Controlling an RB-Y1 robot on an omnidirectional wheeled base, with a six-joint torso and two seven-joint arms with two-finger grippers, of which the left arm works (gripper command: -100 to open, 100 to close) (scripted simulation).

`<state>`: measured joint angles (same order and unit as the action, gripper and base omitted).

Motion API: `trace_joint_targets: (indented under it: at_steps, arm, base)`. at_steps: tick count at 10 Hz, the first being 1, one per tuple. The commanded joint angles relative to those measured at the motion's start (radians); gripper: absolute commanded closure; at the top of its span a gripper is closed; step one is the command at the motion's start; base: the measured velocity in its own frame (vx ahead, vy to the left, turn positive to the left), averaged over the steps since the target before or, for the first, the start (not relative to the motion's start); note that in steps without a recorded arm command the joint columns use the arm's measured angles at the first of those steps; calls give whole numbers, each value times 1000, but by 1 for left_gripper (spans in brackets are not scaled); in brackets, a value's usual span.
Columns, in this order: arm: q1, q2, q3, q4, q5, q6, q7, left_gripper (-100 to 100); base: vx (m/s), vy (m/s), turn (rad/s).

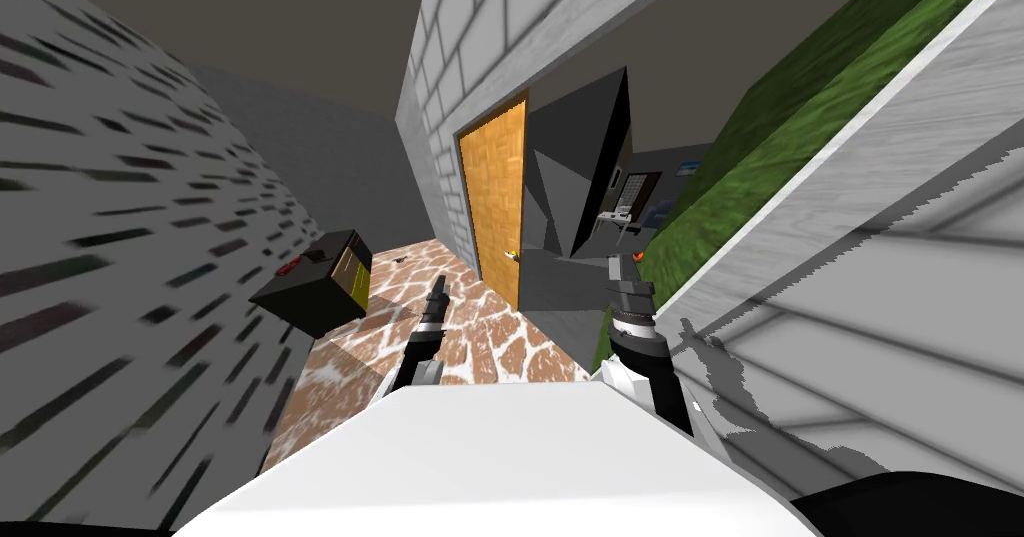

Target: Push the door open

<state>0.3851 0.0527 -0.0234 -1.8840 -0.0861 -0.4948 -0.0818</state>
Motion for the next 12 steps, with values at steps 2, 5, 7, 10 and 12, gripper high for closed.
trace_joint_targets:
  at_steps: [2, 5, 7, 10, 12]
  arm:
    - [-25, 10, -12, 59, 1, -14, 11, -100]
    - [-61, 18, -27, 137, 2, -33, 24, -100]
    - [-84, 23, -38, 189, 2, -46, 32, -100]
    - [-122, 28, -54, 272, 3, -67, 45, -100]
    - [-147, 32, -65, 327, 3, -80, 53, -100]
  base:
    - [88, 40, -75]
    - [90, 51, -78]
    - [103, 52, -70]
    - [86, 52, -89]
    - [89, 46, -81]
